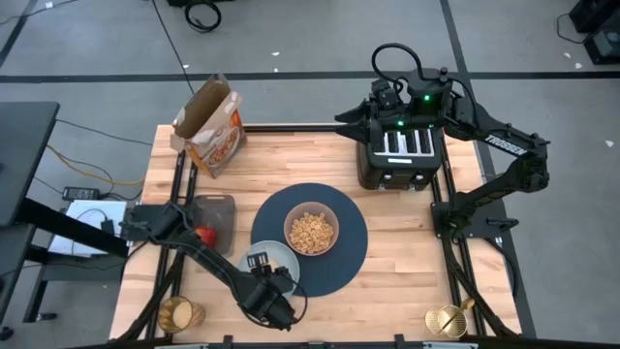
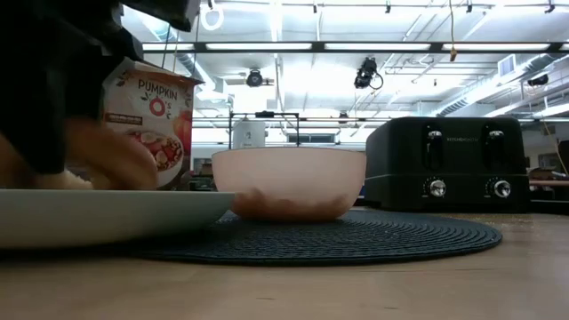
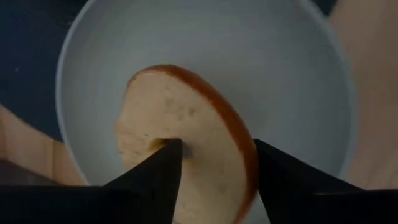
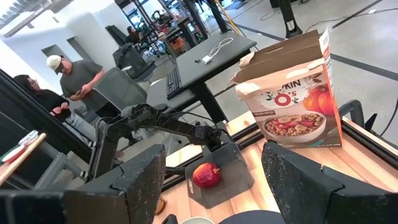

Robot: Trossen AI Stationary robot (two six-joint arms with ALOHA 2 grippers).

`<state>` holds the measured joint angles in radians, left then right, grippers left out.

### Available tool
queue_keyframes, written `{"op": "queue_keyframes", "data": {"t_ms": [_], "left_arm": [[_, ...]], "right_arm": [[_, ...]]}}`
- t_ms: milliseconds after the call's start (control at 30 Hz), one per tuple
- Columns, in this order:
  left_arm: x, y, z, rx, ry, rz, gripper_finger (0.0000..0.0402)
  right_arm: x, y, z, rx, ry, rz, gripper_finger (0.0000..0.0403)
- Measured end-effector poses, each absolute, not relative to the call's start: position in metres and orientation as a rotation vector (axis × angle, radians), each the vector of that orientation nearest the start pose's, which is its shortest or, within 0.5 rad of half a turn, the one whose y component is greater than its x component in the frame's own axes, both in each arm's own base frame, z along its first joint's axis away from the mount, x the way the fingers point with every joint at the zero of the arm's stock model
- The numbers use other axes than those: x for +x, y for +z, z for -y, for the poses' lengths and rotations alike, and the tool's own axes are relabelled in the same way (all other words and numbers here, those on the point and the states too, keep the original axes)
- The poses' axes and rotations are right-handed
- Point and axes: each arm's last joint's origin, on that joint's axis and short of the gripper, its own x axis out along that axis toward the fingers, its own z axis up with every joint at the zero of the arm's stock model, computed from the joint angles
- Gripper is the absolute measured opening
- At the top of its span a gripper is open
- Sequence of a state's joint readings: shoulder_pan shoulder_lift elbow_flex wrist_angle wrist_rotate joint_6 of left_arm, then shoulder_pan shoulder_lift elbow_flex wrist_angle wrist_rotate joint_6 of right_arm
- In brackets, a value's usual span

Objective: Arrange a breakfast setting
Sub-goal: Put the toasted bread on the blue plate, then put the apple on the blue placemat

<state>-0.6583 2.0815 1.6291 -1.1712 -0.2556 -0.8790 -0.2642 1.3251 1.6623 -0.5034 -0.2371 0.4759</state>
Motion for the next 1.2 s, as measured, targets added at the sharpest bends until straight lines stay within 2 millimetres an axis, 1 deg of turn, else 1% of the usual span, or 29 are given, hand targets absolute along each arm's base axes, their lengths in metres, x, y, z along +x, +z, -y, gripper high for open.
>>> {"op": "queue_keyframes", "data": {"t_ms": [167, 300, 367, 433, 567, 733, 800, 867, 933, 1000, 1067, 1200], "left_arm": [[0.315, 0.185, 0.24, -0.028, 0.294, -1.392, 0.0212], [0.315, 0.19, 0.239, -0.039, 0.285, -1.382, 0.0227], [0.314, 0.199, 0.237, -0.044, 0.283, -1.376, 0.0233], [0.31, 0.217, 0.233, -0.05, 0.282, -1.342, 0.0238], [0.297, 0.256, 0.211, -0.089, 0.32, -1.326, 0.0238], [0.272, 0.3, 0.167, -0.208, 0.499, -1.367, 0.025], [0.262, 0.314, 0.148, -0.272, 0.561, -1.365, 0.0262], [0.252, 0.321, 0.131, -0.356, 0.575, -1.377, 0.0277], [0.241, 0.32, 0.116, -0.418, 0.588, -1.409, 0.0294], [0.229, 0.312, 0.105, -0.444, 0.613, -1.451, 0.0309], [0.216, 0.3, 0.094, -0.499, 0.662, -1.496, 0.0316], [0.19, 0.275, 0.073, -0.714, 0.889, -1.531, 0.0318]], "right_arm": [[0.254, 0.481, 0.062, 0.517, -0.063, -0.152, 0.027], [0.254, 0.482, 0.061, 0.517, -0.046, -0.155, 0.027], [0.254, 0.482, 0.061, 0.517, -0.044, -0.155, 0.027], [0.254, 0.482, 0.061, 0.513, -0.04, -0.156, 0.027], [0.254, 0.482, 0.061, 0.51, -0.038, -0.155, 0.027], [0.254, 0.48, 0.06, 0.513, -0.04, -0.17, 0.027], [0.255, 0.48, 0.058, 0.514, -0.026, -0.182, 0.027], [0.255, 0.478, 0.055, 0.511, -0.004, -0.201, 0.027], [0.255, 0.478, 0.052, 0.51, 0.01, -0.211, 0.027], [0.256, 0.476, 0.047, 0.5, 0.025, -0.23, 0.027], [0.256, 0.474, 0.043, 0.499, 0.037, -0.256, 0.027], [0.256, 0.47, 0.036, 0.491, 0.048, -0.299, 0.0271]]}}
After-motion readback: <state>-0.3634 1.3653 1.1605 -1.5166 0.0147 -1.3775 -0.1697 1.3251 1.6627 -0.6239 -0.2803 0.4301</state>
